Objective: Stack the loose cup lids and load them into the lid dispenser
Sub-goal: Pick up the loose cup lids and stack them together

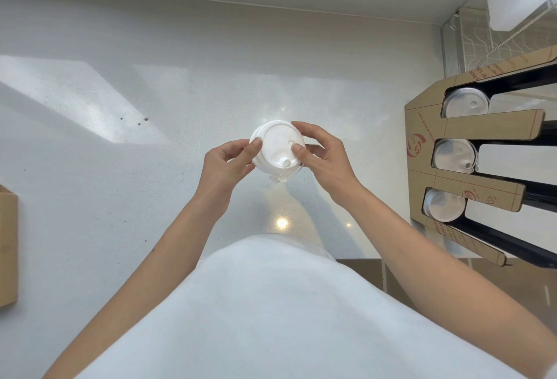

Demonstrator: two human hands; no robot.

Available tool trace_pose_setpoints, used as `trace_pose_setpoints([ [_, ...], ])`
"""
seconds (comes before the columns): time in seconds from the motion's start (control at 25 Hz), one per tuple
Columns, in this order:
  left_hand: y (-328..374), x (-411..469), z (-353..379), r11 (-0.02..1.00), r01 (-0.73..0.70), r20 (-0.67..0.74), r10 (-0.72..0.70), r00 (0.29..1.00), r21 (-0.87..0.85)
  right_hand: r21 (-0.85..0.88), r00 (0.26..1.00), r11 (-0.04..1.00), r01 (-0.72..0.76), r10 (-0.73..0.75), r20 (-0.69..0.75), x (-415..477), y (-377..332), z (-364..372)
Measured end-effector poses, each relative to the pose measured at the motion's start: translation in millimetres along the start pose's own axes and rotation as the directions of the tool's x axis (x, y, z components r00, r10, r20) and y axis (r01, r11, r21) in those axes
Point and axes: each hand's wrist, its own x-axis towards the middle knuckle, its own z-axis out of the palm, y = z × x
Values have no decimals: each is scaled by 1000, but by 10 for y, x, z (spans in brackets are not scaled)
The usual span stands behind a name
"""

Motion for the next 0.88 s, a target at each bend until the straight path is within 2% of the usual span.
trace_pose_setpoints([
  [0.56,4,-11,-2,999,-13,19,13,1000,-43,95,998,995,-41,46,-52,-13,-51,-2],
  [0.88,-14,-1,-4,998,-51,10,51,999,-33,55,999,998,-16,18,-26,-42,-103,-17],
])
